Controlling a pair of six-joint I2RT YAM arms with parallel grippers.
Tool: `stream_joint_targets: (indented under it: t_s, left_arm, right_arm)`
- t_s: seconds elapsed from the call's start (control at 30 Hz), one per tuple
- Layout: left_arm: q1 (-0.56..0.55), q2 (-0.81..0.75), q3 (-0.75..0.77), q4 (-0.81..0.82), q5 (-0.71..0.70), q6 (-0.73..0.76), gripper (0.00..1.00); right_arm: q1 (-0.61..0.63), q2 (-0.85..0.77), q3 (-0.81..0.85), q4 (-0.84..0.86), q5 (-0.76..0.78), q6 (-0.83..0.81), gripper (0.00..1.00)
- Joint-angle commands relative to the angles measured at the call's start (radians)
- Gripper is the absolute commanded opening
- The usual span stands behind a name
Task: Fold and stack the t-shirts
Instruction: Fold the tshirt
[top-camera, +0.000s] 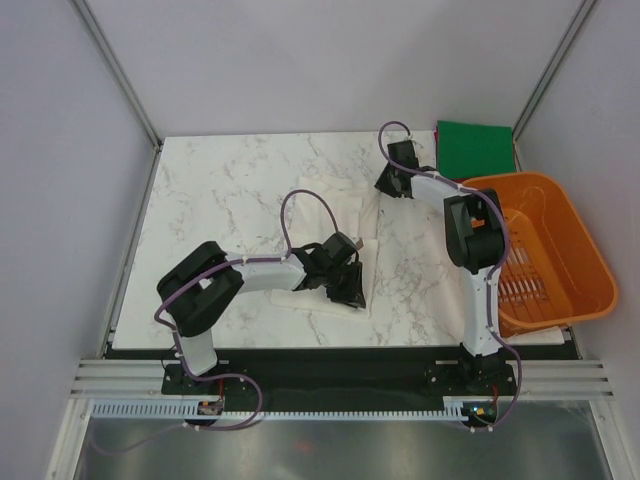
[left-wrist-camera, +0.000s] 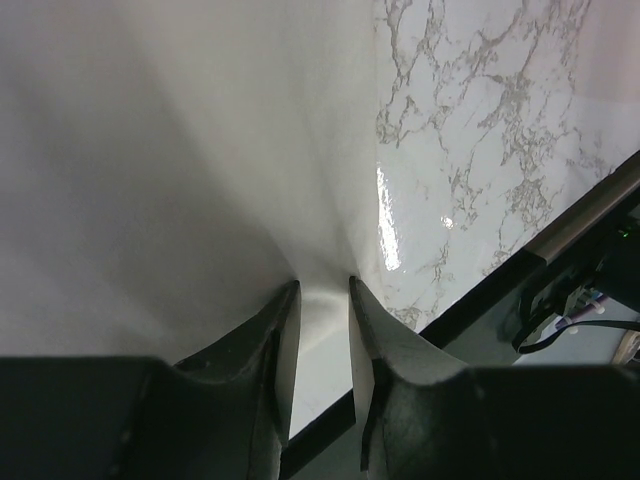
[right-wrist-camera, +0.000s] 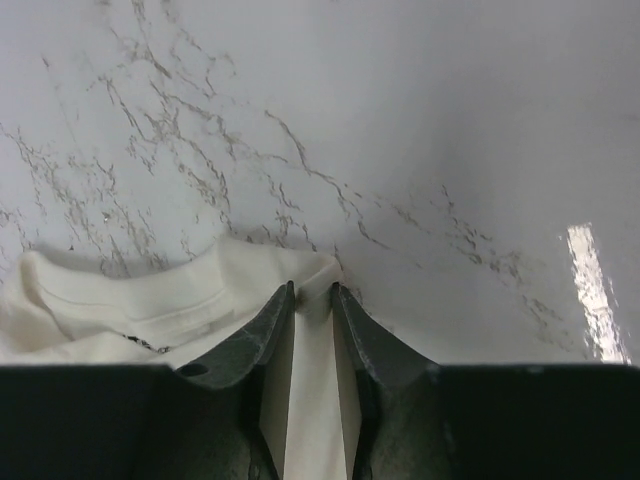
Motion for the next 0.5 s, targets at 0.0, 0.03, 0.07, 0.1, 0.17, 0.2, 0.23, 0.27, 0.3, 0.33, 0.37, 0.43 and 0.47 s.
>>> stream_joint_targets:
  t_s: [0.0,0.03,0.07,0.1,0.17,0.2,0.23,0.27,0.3,0.33,0.37,0.43,0.47]
  left_arm:
    - [-0.009,0.01,-0.039,0.01,-0.047,-0.03,0.34]
    - [-0.009,0.008,-0.047,0.01,-0.053,-0.033,0.34]
    - [-0.009,0.01,-0.05,0.01,-0.053,-0.034,0.34]
    - [-0.009,0.013,-0.053,0.01,-0.054,-0.036,0.34]
    - [-0.009,0.014,-0.056,0.01,-0.053,-0.039,0.34]
    - [-0.01,0.014,-0.056,0.01,-0.054,-0.039,0.34]
    - [-0.009,0.014,-0.056,0.01,-0.054,-0.04,0.34]
    - [-0.01,0.016,-0.054,0.01,-0.056,-0.039,0.34]
    - [-0.009,0.016,-0.053,0.008,-0.056,-0.039,0.34]
    - [-0.01,0.016,-0.053,0.01,-0.054,-0.04,0.34]
    - [-0.009,0.014,-0.053,0.007,-0.054,-0.042,0.34]
    - [-0.009,0.01,-0.047,0.005,-0.042,-0.045,0.34]
    - [-0.009,0.005,-0.042,0.004,-0.033,-0.043,0.35]
  right_arm:
    - [-0.012,0.06,0.069,0.033,0.027,-0.095,0.3]
    - [-0.012,0.066,0.086,0.033,0.025,-0.11,0.27]
    - [-0.014,0.07,0.095,0.033,0.024,-0.122,0.26]
    - [-0.014,0.079,0.104,0.033,0.018,-0.135,0.27]
    - [-0.015,0.099,0.147,0.028,-0.021,-0.187,0.28]
    - [-0.014,0.104,0.159,0.023,-0.025,-0.201,0.29]
    - [-0.015,0.109,0.172,0.019,-0.027,-0.21,0.31]
    - [-0.014,0.113,0.195,0.008,-0.027,-0.228,0.33]
    - [-0.014,0.124,0.207,0.003,-0.025,-0.236,0.34]
    - [-0.015,0.129,0.227,-0.009,-0.025,-0.25,0.35]
    - [-0.015,0.139,0.236,-0.013,-0.025,-0.251,0.36]
    - [-0.015,0.144,0.261,-0.033,-0.034,-0.26,0.37]
    - [-0.017,0.141,0.265,-0.043,-0.038,-0.264,0.38]
